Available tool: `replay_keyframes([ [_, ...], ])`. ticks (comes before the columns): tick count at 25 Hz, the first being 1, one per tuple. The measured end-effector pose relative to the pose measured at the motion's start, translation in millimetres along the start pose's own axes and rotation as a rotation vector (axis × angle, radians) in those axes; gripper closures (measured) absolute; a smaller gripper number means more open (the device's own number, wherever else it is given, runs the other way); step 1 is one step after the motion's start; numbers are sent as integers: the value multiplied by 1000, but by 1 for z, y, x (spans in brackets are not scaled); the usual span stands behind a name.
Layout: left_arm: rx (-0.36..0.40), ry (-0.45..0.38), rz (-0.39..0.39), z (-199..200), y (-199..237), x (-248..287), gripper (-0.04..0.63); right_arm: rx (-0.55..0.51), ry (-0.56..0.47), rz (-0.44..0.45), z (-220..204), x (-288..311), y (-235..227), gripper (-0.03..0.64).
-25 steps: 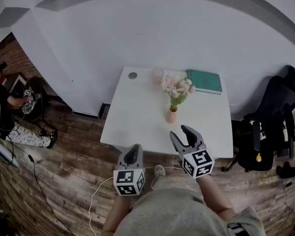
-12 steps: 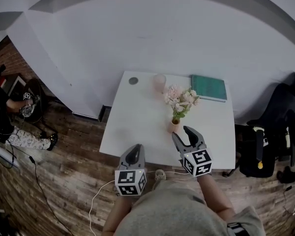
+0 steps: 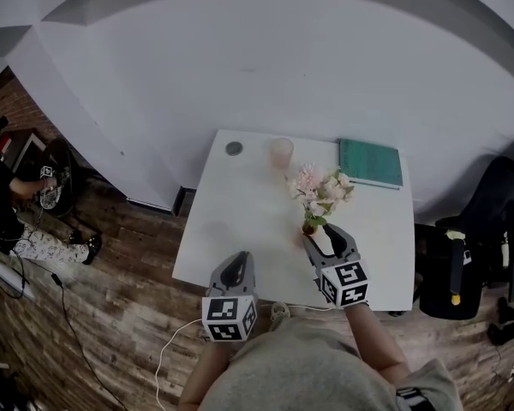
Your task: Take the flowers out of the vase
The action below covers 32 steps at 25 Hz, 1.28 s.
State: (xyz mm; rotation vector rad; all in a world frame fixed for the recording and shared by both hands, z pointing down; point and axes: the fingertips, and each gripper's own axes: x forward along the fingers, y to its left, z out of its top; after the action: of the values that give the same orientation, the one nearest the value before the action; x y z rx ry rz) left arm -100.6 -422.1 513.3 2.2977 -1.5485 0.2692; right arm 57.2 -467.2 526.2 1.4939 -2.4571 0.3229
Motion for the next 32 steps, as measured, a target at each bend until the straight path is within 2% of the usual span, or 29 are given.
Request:
replay_keyframes([
  [21, 3, 21, 10, 4, 8, 43, 572, -28, 21, 17, -2, 43, -23, 406],
  [32, 7, 23, 10, 4, 8, 45, 572, -30, 19, 22, -1, 46, -23, 523],
])
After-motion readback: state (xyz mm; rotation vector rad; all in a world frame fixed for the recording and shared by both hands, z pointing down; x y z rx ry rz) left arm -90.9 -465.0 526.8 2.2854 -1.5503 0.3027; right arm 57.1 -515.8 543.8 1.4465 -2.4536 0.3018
